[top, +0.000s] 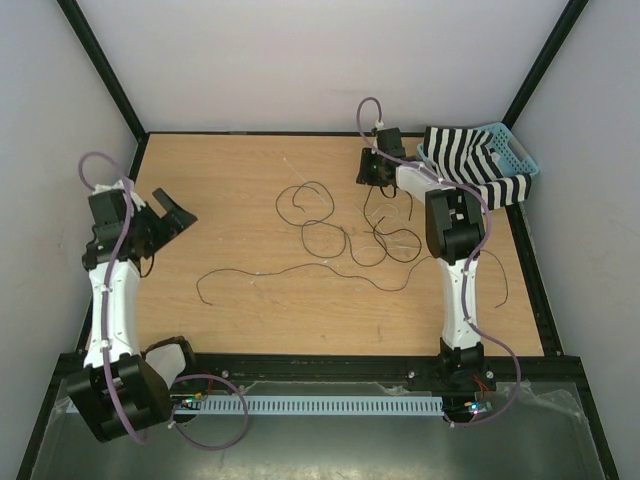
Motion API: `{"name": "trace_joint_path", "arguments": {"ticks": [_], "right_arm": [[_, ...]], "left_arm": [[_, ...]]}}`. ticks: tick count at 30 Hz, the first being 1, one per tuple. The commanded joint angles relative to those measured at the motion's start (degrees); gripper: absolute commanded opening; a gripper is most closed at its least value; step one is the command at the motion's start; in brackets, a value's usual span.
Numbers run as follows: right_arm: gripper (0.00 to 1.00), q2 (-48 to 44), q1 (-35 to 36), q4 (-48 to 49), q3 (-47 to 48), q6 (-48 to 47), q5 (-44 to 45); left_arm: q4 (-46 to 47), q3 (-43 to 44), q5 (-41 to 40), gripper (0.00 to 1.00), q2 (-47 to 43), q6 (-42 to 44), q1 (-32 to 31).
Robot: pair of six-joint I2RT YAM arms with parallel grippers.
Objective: Zip-tie the wires
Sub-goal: Pick up the cable at the center of the board.
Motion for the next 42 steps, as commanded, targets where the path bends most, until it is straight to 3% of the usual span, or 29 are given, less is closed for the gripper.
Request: {"name": "trace_joint_path", "arguments": {"ticks": [1, 6, 10, 14, 20, 23, 26, 32, 42], "right_arm": [[0.45, 1.8, 0.3, -1.0, 1.9, -1.5, 1.6], [0.15, 2.2, 0.5, -1.0, 4.6, -1.4, 0.6], [0.0, 0.8, 0.8, -1.1, 6.6, -1.4, 0.4], [0.0, -3.3, 0.9, -1.7, 8.2, -1.4, 0.1], [0.0, -12.4, 0.9, -2.3, 11.3, -0.6, -2.4], [0.0, -16.0, 0.9, -2.3, 15.4, 0.1, -4.7], [0.0, -18.1, 0.9, -2.3, 22.4, 1.2, -5.8], [0.0, -20.9, 0.9, -2.3, 35.6, 3.5, -5.2], [0.0, -27.4, 0.9, 1.7, 35.8, 11.9, -13.3]], "left_arm": [[0.2, 7.3, 5.1, 0.99, -0.3, 1.7, 0.4], [1.0, 13.4, 7.1, 0.99, 0.9, -4.0, 0.4], [3.8, 15.8, 13.5, 0.99, 1.4, -4.7, 0.4], [11.6, 15.1, 20.5, 0.99, 0.9, -8.4, 0.4], [31.4, 14.4, 27.4, 0.99, 3.1, -22.2, 0.1], [36.7, 16.4, 30.3, 0.99, 5.4, -25.3, -1.6], [37.5, 18.8, 32.1, 0.99, 6.3, -20.3, -5.3], [37.5, 15.8, 27.2, 0.99, 3.6, -9.6, -14.0], [37.5, 6.1, 20.7, 0.99, 4.4, 1.8, -23.2]]}}
